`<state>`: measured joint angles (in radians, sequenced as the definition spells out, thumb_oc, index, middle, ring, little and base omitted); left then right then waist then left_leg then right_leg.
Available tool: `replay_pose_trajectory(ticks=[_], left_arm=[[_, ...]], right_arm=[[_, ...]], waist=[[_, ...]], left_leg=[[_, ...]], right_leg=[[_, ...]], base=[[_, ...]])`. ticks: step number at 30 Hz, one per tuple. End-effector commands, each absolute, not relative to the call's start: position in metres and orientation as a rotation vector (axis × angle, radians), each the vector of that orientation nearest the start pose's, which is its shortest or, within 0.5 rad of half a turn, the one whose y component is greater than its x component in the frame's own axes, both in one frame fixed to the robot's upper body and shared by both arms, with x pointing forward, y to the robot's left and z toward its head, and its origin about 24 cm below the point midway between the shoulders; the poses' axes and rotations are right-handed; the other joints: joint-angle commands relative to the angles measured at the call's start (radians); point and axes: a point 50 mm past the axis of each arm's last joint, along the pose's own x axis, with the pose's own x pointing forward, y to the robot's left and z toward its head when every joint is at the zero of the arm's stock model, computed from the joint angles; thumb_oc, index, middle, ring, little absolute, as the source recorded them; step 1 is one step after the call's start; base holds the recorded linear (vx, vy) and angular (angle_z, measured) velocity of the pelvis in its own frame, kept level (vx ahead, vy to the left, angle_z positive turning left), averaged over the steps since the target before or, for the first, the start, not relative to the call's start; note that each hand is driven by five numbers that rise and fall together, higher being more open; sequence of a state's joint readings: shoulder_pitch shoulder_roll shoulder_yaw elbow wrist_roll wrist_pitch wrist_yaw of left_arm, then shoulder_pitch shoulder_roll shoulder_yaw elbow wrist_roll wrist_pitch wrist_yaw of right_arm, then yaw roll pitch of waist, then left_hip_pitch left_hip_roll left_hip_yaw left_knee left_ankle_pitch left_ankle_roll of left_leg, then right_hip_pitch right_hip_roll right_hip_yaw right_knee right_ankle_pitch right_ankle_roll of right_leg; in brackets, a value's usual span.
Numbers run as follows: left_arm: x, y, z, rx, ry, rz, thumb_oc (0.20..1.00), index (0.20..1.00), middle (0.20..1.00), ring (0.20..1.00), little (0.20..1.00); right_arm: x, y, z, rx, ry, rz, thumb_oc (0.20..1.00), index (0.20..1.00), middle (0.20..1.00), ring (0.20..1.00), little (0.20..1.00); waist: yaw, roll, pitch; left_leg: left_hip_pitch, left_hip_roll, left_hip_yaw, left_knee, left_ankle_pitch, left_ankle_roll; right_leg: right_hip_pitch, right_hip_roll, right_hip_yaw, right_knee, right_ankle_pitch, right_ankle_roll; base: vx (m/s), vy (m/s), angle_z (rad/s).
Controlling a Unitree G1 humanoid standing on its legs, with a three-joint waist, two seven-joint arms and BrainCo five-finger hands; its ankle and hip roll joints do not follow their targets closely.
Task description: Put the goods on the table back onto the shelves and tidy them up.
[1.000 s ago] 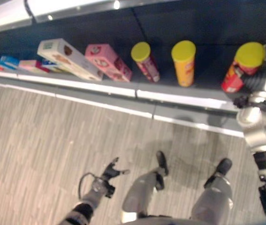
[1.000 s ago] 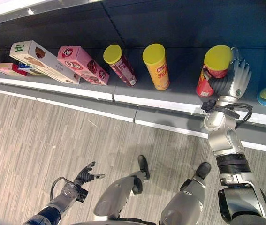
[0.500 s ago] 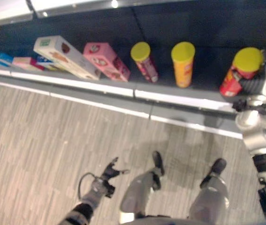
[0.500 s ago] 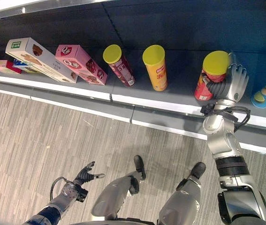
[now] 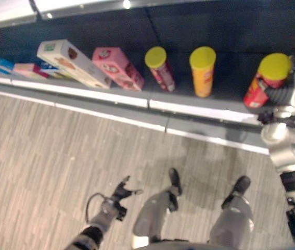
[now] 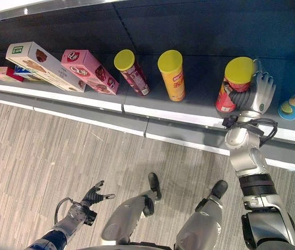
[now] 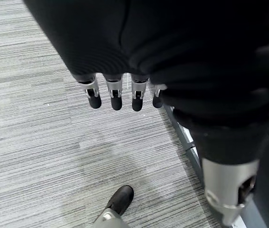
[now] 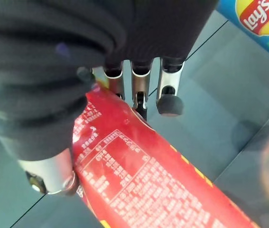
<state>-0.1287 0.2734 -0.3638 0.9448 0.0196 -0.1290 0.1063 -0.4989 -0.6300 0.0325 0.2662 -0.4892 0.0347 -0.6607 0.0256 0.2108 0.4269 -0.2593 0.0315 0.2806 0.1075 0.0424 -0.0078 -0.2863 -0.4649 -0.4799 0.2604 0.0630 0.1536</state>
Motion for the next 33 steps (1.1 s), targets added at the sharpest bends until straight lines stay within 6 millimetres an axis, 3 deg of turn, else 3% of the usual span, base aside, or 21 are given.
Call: replay_pose_trajectory(ticks=[1, 3, 4, 6, 22, 33], left_arm=[[0.199, 0.202, -0.114, 0.504, 0.714, -0.111, 1.000, 1.000, 1.000, 1.000, 1.000], [0.200, 0.202, -0.114, 0.503, 0.714, -0.108, 1.000, 1.000, 1.000, 1.000, 1.000], [0.200, 0.202, -0.114, 0.504, 0.715, -0.107, 1.000, 1.000, 1.000, 1.000, 1.000], [0.200, 0.202, -0.114, 0.502, 0.716, -0.105, 1.000, 1.000, 1.000, 1.000, 1.000], [0.199, 0.203, -0.115, 0.503, 0.723, -0.094, 1.000, 1.000, 1.000, 1.000, 1.000], [0.195, 0.207, -0.118, 0.506, 0.751, -0.078, 1.000, 1.000, 1.000, 1.000, 1.000]], right_arm=[[0.317, -0.261, 0.202, -0.993, -0.627, -0.727, 0.200, 0.200, 0.200, 0.200, 0.200], [0.317, -0.260, 0.201, -0.993, -0.625, -0.722, 0.213, 0.213, 0.213, 0.213, 0.213], [0.317, -0.261, 0.201, -0.995, -0.623, -0.724, 0.429, 0.429, 0.429, 0.429, 0.429], [0.317, -0.261, 0.200, -0.995, -0.620, -0.725, 1.000, 1.000, 1.000, 1.000, 1.000], [0.314, -0.258, 0.199, -0.997, -0.636, -0.719, 1.000, 1.000, 1.000, 1.000, 1.000], [0.305, -0.256, 0.198, -0.974, -0.668, -0.706, 1.000, 1.000, 1.000, 1.000, 1.000]], waist=[[0.006, -0.015, -0.056], [0.007, -0.016, -0.058], [0.007, -0.017, -0.059], [0.007, -0.018, -0.060], [0.004, -0.025, -0.071], [0.000, -0.048, -0.103]], left_leg=[[0.037, 0.076, -0.006, 0.021, -0.111, -0.087], [0.036, 0.076, -0.006, 0.022, -0.111, -0.087], [0.036, 0.076, -0.006, 0.022, -0.111, -0.087], [0.036, 0.077, -0.006, 0.022, -0.111, -0.088], [0.046, 0.078, -0.005, 0.017, -0.111, -0.091], [0.081, 0.081, -0.001, -0.015, -0.102, -0.095]], right_leg=[[-0.037, -0.065, 0.076, 0.109, -0.062, 0.067], [-0.037, -0.066, 0.077, 0.110, -0.061, 0.067], [-0.037, -0.066, 0.077, 0.109, -0.062, 0.067], [-0.036, -0.065, 0.075, 0.108, -0.061, 0.067], [-0.030, -0.062, 0.075, 0.105, -0.060, 0.068], [0.005, -0.048, 0.062, 0.062, -0.048, 0.072]], base=[[0.00, 0.000, 0.00], [0.00, 0.000, 0.00], [0.00, 0.000, 0.00], [0.00, 0.000, 0.00], [0.00, 0.000, 0.00], [0.00, 0.000, 0.00]])
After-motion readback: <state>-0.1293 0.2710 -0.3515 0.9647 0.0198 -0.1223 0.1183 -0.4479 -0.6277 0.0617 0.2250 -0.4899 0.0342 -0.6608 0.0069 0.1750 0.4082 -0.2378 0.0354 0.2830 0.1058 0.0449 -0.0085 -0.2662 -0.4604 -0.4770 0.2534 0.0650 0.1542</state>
